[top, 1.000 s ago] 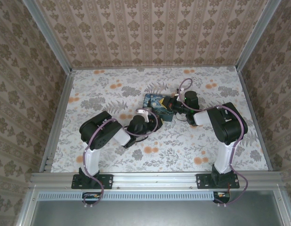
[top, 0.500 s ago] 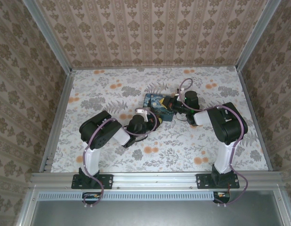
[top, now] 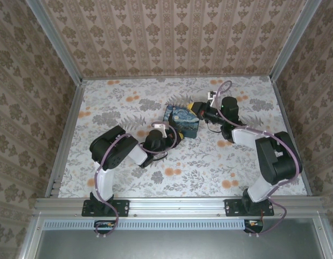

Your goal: Unlock the padlock with the key

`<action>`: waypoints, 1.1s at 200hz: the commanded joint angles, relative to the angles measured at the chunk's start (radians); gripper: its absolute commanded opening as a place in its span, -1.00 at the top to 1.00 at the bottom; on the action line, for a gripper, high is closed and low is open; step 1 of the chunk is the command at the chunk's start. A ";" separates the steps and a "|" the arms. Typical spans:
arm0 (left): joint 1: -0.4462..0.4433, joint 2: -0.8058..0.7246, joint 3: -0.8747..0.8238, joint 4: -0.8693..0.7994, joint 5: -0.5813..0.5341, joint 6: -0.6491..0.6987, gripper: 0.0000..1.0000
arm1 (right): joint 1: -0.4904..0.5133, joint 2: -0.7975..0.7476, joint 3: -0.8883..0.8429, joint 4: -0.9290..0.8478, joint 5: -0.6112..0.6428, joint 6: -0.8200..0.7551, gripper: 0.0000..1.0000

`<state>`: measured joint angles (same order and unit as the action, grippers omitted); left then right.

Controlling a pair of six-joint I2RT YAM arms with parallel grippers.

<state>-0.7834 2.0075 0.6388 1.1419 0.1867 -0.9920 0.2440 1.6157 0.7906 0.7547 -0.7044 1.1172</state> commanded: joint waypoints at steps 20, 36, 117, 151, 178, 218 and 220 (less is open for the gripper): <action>0.029 -0.049 -0.015 0.027 0.027 -0.048 1.00 | 0.008 -0.100 -0.173 0.003 -0.049 -0.018 1.00; 0.039 -0.055 -0.016 0.030 0.042 -0.059 1.00 | 0.023 -0.130 -0.240 0.006 -0.045 -0.026 1.00; 0.059 -0.060 -0.033 0.108 0.098 -0.163 1.00 | 0.122 -0.043 -0.444 0.150 0.032 -0.037 1.00; 0.058 -0.067 -0.031 0.134 0.128 -0.195 1.00 | 0.123 0.078 -0.453 0.273 0.035 -0.012 1.00; 0.062 -0.081 -0.033 0.134 0.154 -0.198 1.00 | 0.117 0.127 -0.447 0.325 0.049 0.004 1.00; 0.068 -0.087 -0.032 0.140 0.193 -0.208 1.00 | 0.110 0.129 -0.434 0.313 0.071 0.014 1.00; 0.067 -0.087 -0.032 0.139 0.194 -0.209 1.00 | 0.110 0.128 -0.433 0.312 0.072 0.014 1.00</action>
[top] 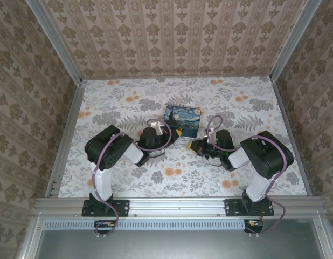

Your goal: Unlock the padlock with the key

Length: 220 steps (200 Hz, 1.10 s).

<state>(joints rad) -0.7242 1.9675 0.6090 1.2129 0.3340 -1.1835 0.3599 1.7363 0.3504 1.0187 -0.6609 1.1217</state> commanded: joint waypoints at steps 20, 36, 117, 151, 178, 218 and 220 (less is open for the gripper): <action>0.009 -0.050 -0.002 0.068 0.057 -0.018 1.00 | -0.007 -0.002 0.012 0.037 0.039 0.012 1.00; 0.008 -0.050 -0.002 0.068 0.064 -0.020 1.00 | -0.006 -0.007 0.016 0.031 0.046 0.013 1.00; 0.008 -0.039 0.004 0.068 0.069 -0.027 1.00 | -0.017 -0.004 0.030 0.014 0.079 0.018 1.00; 0.008 -0.038 0.000 0.069 0.069 -0.026 1.00 | -0.022 0.002 0.045 0.013 0.079 0.024 1.00; 0.006 -0.038 -0.002 0.068 0.069 -0.026 1.00 | -0.022 0.006 0.055 0.013 0.076 0.027 1.00; 0.006 -0.033 0.005 0.068 0.069 -0.029 1.00 | -0.022 0.023 0.061 0.027 0.075 0.034 1.00; 0.005 -0.032 0.004 0.068 0.069 -0.029 1.00 | -0.022 0.023 0.061 0.027 0.074 0.035 1.00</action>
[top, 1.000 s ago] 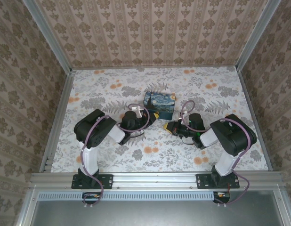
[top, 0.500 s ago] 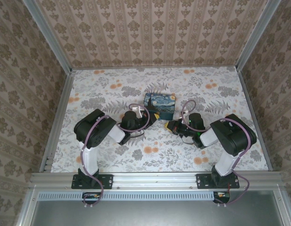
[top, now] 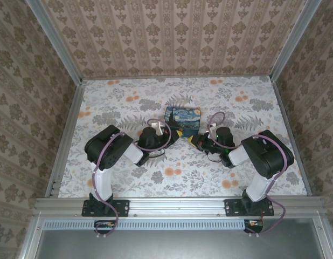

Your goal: Unlock the padlock with the key

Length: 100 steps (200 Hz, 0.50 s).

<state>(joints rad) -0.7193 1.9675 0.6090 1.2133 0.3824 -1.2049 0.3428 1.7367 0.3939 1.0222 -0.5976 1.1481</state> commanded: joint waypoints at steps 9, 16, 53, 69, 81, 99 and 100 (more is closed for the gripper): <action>0.000 -0.032 0.006 0.068 0.022 -0.008 1.00 | -0.005 0.027 0.019 0.028 0.012 0.012 1.00; 0.000 -0.032 0.008 0.068 0.022 -0.008 1.00 | -0.004 0.030 0.020 0.030 0.012 0.013 1.00; -0.005 -0.025 0.014 0.067 0.024 -0.009 1.00 | -0.005 0.047 0.026 0.048 0.011 0.024 1.00; -0.006 -0.022 0.017 0.068 0.024 -0.008 1.00 | -0.005 0.052 0.029 0.051 0.013 0.026 1.00; -0.007 -0.021 0.018 0.068 0.024 -0.008 1.00 | -0.005 0.054 0.032 0.053 0.013 0.030 1.00; -0.009 -0.021 0.018 0.069 0.024 -0.008 1.00 | -0.005 0.051 0.036 0.053 0.013 0.033 1.00; -0.009 -0.021 0.018 0.069 0.024 -0.008 1.00 | -0.005 0.051 0.036 0.053 0.013 0.034 1.00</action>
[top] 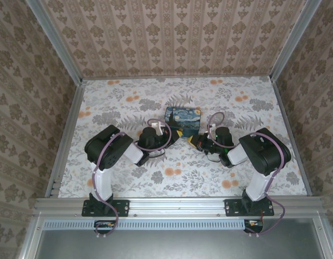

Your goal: Unlock the padlock with the key

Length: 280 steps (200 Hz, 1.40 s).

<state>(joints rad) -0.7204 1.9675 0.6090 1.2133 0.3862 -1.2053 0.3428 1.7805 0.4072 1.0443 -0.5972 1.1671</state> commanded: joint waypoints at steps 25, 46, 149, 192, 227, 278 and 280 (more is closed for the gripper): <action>-0.008 -0.021 0.017 0.068 0.019 -0.007 1.00 | -0.004 0.001 0.024 0.028 0.013 0.015 1.00; -0.008 -0.022 0.017 0.069 0.019 -0.006 1.00 | -0.005 -0.005 0.023 0.027 0.013 0.016 1.00; -0.008 -0.011 0.009 0.068 0.013 0.002 1.00 | -0.004 -0.044 0.021 0.001 0.014 0.011 1.00; -0.010 -0.014 0.007 0.068 0.012 0.004 1.00 | 0.000 -0.062 0.024 -0.014 0.014 0.011 1.00; -0.010 -0.016 0.009 0.068 0.012 0.003 1.00 | 0.008 -0.067 0.026 -0.016 0.016 0.012 1.00; -0.015 -0.022 0.013 0.069 0.015 -0.020 1.00 | 0.026 -0.064 0.030 -0.018 0.024 0.009 1.00; -0.016 -0.022 0.013 0.070 0.016 -0.021 1.00 | 0.027 -0.064 0.030 -0.017 0.025 0.009 1.00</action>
<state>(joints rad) -0.7258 1.9678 0.6090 1.2209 0.3859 -1.2072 0.3580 1.7401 0.4129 1.0210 -0.5858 1.1816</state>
